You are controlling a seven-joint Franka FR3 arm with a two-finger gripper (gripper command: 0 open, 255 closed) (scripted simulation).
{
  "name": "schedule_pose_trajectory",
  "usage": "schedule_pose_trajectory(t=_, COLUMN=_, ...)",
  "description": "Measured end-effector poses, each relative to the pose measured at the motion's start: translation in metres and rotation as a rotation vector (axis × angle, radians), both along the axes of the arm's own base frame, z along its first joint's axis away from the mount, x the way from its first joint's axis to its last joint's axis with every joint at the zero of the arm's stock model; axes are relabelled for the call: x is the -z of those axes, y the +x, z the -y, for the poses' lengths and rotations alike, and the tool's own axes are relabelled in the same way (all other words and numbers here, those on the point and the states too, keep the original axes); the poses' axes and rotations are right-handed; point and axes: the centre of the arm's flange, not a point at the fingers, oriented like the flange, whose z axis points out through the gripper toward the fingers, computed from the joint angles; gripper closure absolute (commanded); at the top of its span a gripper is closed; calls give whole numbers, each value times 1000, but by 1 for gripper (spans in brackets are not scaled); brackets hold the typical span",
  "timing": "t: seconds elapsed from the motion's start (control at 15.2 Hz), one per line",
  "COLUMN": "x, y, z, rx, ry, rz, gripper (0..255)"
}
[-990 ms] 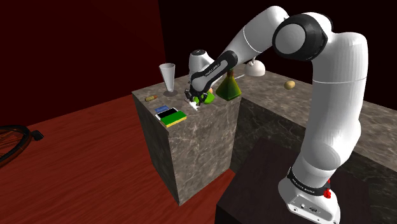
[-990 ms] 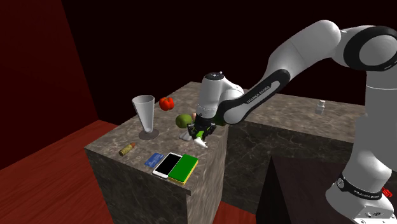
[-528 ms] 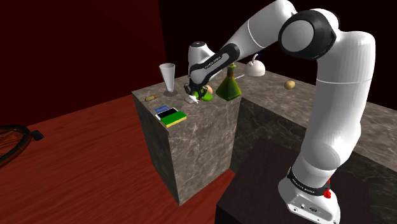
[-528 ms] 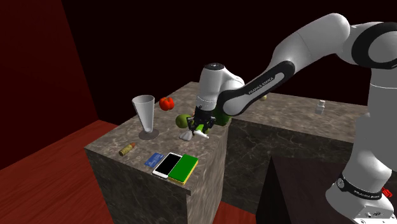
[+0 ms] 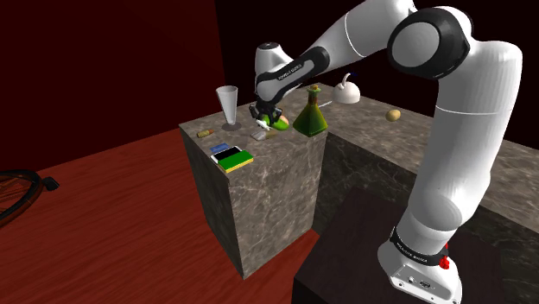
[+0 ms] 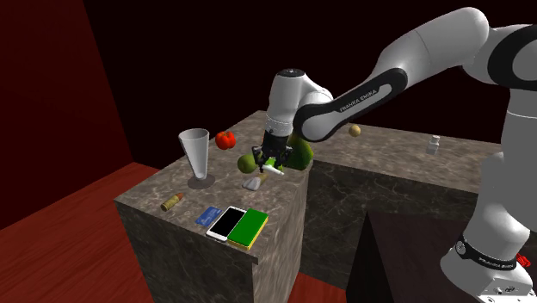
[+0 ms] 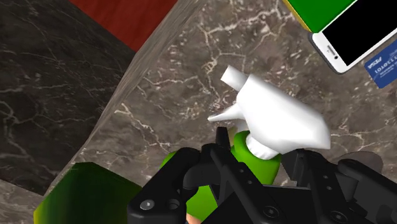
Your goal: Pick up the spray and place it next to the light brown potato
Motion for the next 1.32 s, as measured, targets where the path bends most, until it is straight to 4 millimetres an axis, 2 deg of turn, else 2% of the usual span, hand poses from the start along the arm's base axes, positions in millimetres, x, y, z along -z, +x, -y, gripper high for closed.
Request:
schedule_pose_trajectory(t=0.46, x=-36, y=1, z=0, rx=0, ry=0, rz=0, gripper=255)
schedule_pose_trajectory(t=0.59, x=-44, y=-4, z=4, rx=0, ry=0, rz=0, gripper=255)
schedule_pose_trajectory(t=0.99, x=-46, y=-57, z=49, rx=1, ry=0, rz=0, gripper=255)
schedule_pose_trajectory(t=1.32, x=-48, y=-108, z=97, rx=0, ry=0, rz=1, gripper=255)
